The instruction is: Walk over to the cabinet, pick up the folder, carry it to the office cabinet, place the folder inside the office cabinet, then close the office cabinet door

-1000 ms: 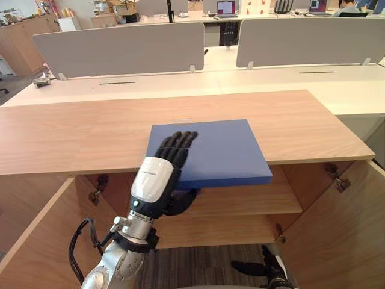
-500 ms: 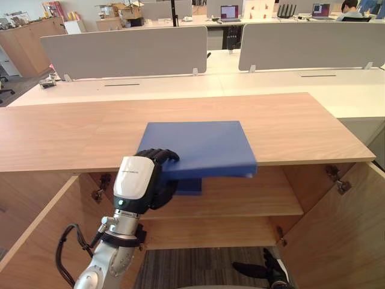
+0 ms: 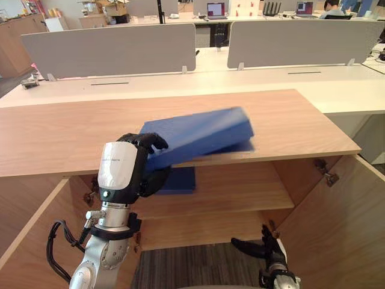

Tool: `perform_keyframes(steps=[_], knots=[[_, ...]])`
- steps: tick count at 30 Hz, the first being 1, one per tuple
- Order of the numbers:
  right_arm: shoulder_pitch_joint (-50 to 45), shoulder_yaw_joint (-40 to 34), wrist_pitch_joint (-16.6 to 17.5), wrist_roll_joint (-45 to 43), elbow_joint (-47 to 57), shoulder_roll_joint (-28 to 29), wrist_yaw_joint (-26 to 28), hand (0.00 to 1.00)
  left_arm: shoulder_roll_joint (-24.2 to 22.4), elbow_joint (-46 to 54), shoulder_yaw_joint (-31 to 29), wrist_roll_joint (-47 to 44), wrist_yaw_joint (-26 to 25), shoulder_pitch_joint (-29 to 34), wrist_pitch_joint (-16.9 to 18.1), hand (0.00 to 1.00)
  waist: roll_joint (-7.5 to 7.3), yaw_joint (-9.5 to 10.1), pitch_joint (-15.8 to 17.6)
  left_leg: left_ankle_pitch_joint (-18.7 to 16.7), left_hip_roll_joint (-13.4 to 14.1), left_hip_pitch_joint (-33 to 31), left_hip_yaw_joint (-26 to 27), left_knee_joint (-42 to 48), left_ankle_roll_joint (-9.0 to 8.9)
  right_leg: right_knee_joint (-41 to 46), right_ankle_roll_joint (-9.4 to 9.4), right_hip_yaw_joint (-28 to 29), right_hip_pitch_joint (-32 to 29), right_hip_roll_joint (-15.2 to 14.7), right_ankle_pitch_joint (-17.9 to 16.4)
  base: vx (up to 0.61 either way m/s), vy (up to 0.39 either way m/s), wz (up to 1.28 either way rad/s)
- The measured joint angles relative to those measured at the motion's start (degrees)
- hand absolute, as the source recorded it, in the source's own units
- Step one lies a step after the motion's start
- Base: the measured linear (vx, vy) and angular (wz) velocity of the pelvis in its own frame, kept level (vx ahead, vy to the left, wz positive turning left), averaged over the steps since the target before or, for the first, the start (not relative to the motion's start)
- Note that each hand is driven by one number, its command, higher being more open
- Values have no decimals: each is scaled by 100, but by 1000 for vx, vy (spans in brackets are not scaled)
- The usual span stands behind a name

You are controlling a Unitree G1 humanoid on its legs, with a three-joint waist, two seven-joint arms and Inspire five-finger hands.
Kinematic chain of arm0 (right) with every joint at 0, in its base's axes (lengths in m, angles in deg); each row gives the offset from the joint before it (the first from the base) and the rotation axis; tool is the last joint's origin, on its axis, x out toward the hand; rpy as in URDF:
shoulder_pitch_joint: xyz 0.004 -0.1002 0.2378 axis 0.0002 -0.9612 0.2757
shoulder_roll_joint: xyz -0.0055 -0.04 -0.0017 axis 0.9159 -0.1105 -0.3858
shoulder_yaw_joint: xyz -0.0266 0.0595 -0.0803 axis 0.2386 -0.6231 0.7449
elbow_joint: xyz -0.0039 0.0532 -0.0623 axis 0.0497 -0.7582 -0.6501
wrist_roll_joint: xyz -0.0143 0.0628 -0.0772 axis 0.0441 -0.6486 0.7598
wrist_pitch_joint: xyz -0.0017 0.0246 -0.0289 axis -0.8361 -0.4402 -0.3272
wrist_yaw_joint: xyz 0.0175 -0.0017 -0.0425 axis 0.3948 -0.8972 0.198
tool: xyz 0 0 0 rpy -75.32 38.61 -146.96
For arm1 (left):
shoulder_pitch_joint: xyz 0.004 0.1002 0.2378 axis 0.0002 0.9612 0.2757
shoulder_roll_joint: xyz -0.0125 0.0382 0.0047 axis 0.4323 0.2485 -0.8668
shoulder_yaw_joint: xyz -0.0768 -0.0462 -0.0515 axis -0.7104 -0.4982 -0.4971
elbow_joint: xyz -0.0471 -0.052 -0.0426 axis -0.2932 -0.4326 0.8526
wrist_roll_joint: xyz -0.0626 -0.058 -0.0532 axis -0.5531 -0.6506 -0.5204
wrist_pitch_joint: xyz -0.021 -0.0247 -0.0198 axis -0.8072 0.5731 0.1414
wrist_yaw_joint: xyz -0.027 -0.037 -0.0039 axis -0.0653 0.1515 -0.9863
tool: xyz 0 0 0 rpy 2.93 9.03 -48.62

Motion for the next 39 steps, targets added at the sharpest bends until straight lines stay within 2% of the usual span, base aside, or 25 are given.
perform_keyframes(steps=[5, 9, 14, 17, 22, 23, 26, 29, 31, 33, 35, 37, 39], knots=[[-285, 20, 201, -694, 1493, 345, 97, 100, -384, 664, 290, -1390, 25, -10, 238, 0, -6, -68, 10, -22, -2, -32, 60, 28, 5, -5, -3, 65, -67, 1, 20, 14, -1, -8], [-348, 15, 241, -1208, 2755, 378, 123, 100, -521, 1141, 287, -2964, 27, -32, 433, 0, -7, -122, 81, -76, -2, -24, 198, 29, -4, -5, 3, 186, -136, 3, 37, -3, 2, -17], [-342, 9, 477, -1718, 4600, 319, 282, 100, -561, 1456, 44, -5226, 493, -37, 520, 0, -10, -128, 98, -125, -10, -19, 308, 30, 6, -5, 12, 296, -183, 1, 67, 15, 1, -13], [90, 33, 687, -2003, 5149, 132, 440, 100, -551, 1427, 8, -5983, 700, -35, 497, 0, -32, -129, 111, -133, -12, -18, 330, 30, 8, 0, 13, 319, -194, 0, 72, -4, -11, -4], [980, 343, 829, -2084, 5256, -368, 580, 100, -461, 1214, -18, -6820, 1210, -34, 385, 0, -27, -120, 113, -138, -15, -17, 364, 29, 8, 6, 22, 361, -218, 0, 90, -29, -13, -5], [1223, 564, 829, -2083, 5254, -608, 602, 100, -354, 1096, -11, -7043, 1352, -32, 312, 0, -22, -114, 117, -139, -17, -18, 365, 29, 6, 6, 23, 370, -224, 0, 94, 0, 0, 0], [1601, 952, 828, -2080, 5251, -1070, 789, 100, -125, 876, 63, -7270, 1632, -11, 136, 0, -19, -98, 118, -138, -20, -22, 367, 29, 8, 7, 25, 376, -232, 0, 98, 0, 0, 0], [1783, 1029, 827, -2082, 5126, -1407, 826, 100, 24, 740, 57, -7406, 1801, 3, 97, 0, -17, -54, 121, -140, -21, -26, 365, 29, 10, 6, 26, 373, -233, -1, 106, 0, 0, 0], [1812, 1054, 826, -2105, 5013, -1718, 879, 100, 211, 698, 40, -7540, 1870, 30, 80, 0, -13, -29, 123, -141, -21, -32, 357, 29, 12, 6, 26, 364, -233, -1, 109, 0, 0, 0], [1940, 1173, 803, -2298, 4688, -2176, 898, 100, 619, 452, 38, -7841, 2069, 62, 71, 0, -10, -15, 124, -140, -21, -46, 335, 28, 14, 6, 26, 344, -232, -2, 111, -19, -21, 4], [2015, 1224, 776, -2331, 4517, -2370, 924, 100, 817, 326, 36, -7984, 2169, 88, 41, 0, -2, -15, 129, -137, -21, -56, 320, 27, 19, 4, 23, 329, -233, -3, 117, -20, -16, 5], [2103, 1395, 708, -2555, 4254, -2845, 1018, 100, 1236, 112, 34, -8305, 2299, 156, -10, 0, 15, -8, 139, -131, -21, -87, 285, 26, 28, 3, 23, 293, -242, -4, 125, -21, -19, 7], [2109, 1458, 628, -2681, 4158, -3086, 1113, 100, 1428, 70, 28, -8498, 2371, 230, -69, 0, 19, 5, 142, -125, -21, -116, 273, 27, 33, 3, 26, 276, -249, -4, 136, -7, -9, 5]])
